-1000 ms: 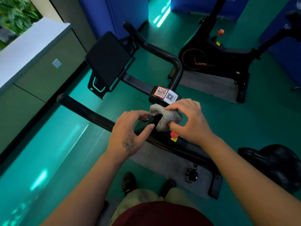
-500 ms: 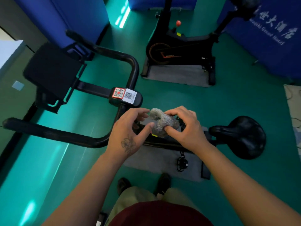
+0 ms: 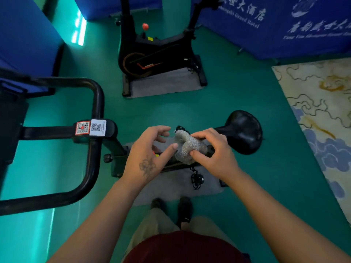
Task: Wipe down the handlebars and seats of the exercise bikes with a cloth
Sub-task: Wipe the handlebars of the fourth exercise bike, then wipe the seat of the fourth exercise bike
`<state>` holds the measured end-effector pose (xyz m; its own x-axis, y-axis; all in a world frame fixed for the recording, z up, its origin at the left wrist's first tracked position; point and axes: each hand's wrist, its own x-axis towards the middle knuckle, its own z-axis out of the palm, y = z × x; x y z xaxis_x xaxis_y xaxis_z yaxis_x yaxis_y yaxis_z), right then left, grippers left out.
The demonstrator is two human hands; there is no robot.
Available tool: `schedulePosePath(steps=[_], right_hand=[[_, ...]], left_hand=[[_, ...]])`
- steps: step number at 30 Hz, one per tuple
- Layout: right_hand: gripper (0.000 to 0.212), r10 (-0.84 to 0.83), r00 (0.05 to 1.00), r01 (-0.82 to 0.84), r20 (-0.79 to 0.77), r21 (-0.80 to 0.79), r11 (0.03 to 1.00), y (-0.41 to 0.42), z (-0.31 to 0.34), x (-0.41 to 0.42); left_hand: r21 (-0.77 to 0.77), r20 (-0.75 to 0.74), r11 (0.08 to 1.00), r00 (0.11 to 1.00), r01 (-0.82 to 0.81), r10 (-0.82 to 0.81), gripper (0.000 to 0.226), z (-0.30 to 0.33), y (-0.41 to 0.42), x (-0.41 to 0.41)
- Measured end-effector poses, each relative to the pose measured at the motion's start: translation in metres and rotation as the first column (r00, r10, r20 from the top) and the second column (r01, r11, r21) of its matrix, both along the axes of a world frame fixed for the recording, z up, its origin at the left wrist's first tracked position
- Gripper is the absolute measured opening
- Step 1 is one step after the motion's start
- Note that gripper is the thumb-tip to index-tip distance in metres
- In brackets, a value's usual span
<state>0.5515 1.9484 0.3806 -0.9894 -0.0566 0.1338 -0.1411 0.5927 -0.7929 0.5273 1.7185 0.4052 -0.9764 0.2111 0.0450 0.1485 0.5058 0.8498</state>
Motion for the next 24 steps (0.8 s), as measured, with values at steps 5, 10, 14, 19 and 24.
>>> schedulePosePath(steps=[5,10,14,19,24], right_hand=[[0.035,-0.090,0.996,0.089,0.019,0.011,0.996,-0.002,0.001,0.012],[0.035,-0.211,0.977,0.211,0.040,-0.005,0.977,-0.011,0.000,0.029],[0.034,-0.339,0.940,0.340,0.046,-0.006,0.940,-0.016,-0.005,0.054],[0.034,-0.515,0.855,0.517,0.065,-0.018,0.856,-0.018,-0.007,0.091],[0.032,-0.640,0.766,0.642,0.055,-0.037,0.766,-0.006,-0.004,0.133]], left_hand=[[0.007,0.007,0.994,0.994,0.105,-0.105,0.045,-0.003,0.002,-0.008],[0.030,0.048,0.975,0.974,0.221,-0.222,0.047,-0.009,0.005,-0.017],[0.071,0.078,0.936,0.934,0.344,-0.349,0.046,-0.010,0.021,-0.019],[0.112,0.098,0.872,0.868,0.477,-0.487,0.045,-0.014,0.044,-0.018],[0.111,0.122,0.786,0.776,0.608,-0.618,0.046,-0.017,0.071,-0.004]])
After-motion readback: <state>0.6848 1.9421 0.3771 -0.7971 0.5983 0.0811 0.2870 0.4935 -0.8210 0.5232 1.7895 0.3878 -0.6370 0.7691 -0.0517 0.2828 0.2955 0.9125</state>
